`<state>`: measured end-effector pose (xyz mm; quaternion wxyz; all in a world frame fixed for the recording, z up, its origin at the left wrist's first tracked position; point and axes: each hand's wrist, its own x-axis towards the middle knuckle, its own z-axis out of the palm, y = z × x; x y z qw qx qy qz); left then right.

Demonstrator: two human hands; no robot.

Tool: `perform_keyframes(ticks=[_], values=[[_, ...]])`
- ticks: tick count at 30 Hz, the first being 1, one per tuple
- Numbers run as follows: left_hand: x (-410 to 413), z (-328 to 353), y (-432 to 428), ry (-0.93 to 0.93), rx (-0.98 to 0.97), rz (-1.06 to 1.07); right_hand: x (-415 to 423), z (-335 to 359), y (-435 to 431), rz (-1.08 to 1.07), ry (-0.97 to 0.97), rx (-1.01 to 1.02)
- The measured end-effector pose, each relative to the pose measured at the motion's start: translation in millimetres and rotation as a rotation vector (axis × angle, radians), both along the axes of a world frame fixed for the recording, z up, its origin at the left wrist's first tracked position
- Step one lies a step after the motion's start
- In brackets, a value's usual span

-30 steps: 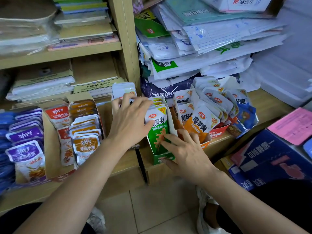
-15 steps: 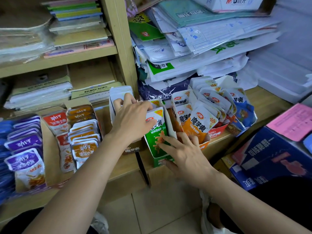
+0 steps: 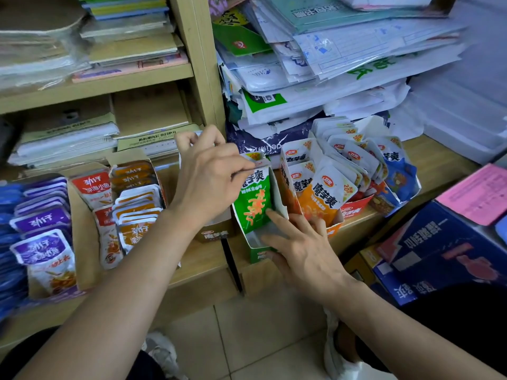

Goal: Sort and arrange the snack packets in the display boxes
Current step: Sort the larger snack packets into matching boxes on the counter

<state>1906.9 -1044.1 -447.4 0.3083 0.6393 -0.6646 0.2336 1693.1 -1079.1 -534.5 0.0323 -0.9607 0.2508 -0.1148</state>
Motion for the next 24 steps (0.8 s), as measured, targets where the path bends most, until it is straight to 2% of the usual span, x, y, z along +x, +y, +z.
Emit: perform_keyframes(ticks=[3, 6, 10, 15, 20, 24], values=[[-3, -14, 0, -0.008, 0.019, -0.050, 5, 5, 0, -0.030, 0.026, -0.035], [-6, -24, 0, 0.081, 0.115, -0.044, 13, 14, -1, -0.046, 0.107, -0.066], [-1, -24, 4, 0.181, 0.136, -0.005, 18, 15, -5, -0.027, 0.143, -0.059], [11, -23, 18, 0.104, 0.308, 0.143, 16, 10, -4, -0.027, 0.140, -0.059], [7, -21, 6, 0.230, 0.161, 0.096, 16, 11, -5, 0.001, 0.132, -0.045], [1, -20, 0, 0.145, -0.011, -0.029, 12, 8, -4, 0.006, 0.076, -0.074]])
